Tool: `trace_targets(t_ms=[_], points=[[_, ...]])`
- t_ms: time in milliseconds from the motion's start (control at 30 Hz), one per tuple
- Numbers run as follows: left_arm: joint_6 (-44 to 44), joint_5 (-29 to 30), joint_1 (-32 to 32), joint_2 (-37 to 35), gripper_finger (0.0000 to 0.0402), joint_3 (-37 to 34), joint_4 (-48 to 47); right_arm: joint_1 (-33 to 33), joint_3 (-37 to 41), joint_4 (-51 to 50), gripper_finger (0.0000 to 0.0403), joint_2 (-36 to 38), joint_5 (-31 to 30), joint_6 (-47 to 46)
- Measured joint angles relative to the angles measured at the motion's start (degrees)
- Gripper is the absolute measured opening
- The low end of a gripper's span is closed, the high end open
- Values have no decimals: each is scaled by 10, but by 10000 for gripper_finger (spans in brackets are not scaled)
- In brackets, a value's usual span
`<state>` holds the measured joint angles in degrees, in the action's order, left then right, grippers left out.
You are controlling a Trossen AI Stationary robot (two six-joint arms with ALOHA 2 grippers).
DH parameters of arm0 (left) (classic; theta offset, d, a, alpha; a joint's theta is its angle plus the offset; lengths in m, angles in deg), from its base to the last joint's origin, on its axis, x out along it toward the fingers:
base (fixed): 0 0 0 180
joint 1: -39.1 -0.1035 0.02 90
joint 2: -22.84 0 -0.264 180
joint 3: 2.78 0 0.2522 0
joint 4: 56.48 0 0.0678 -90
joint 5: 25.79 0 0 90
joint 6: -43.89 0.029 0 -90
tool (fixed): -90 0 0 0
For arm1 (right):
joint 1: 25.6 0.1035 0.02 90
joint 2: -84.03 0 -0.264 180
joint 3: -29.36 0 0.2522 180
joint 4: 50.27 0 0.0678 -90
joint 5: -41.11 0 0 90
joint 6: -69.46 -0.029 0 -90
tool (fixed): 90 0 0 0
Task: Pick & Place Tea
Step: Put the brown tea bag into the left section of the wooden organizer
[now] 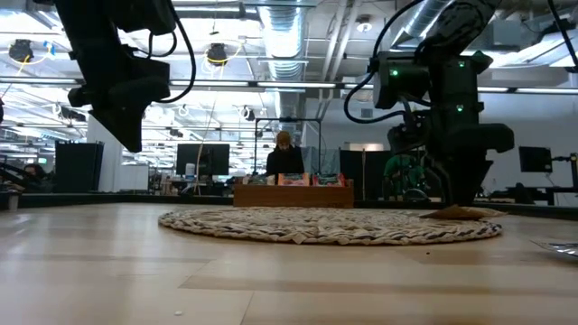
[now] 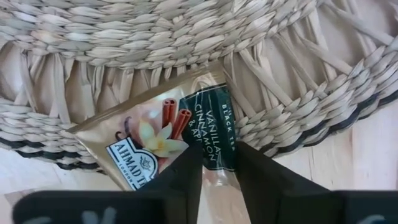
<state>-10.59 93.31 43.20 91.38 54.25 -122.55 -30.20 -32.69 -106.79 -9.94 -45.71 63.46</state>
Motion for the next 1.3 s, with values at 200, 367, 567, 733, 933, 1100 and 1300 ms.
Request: trace_targets(t_ms=[200, 367, 567, 733, 933, 1100, 1300], points=[[0, 1, 0, 0, 41, 0, 1, 0, 3, -11, 54, 13, -3, -11], [10, 1, 0, 0, 41, 0, 7, 0, 3, -27, 20, 38, -5, -28], [11, 0, 0, 0, 41, 0, 13, 0, 3, -39, 5, 82, -4, -51], [12, -17, 0, 0, 41, 0, 35, 1, -2, -49, 2, 129, -4, -67], [29, -71, 0, 0, 41, 0, 105, 33, -64, -89, 1, 164, -89, -43], [66, -107, 0, 0, 41, 0, 213, 72, -149, -91, 0, 148, -171, 10], [89, -109, 0, 0, 42, 18, 312, 90, -249, -87, 0, 85, -196, 86]])
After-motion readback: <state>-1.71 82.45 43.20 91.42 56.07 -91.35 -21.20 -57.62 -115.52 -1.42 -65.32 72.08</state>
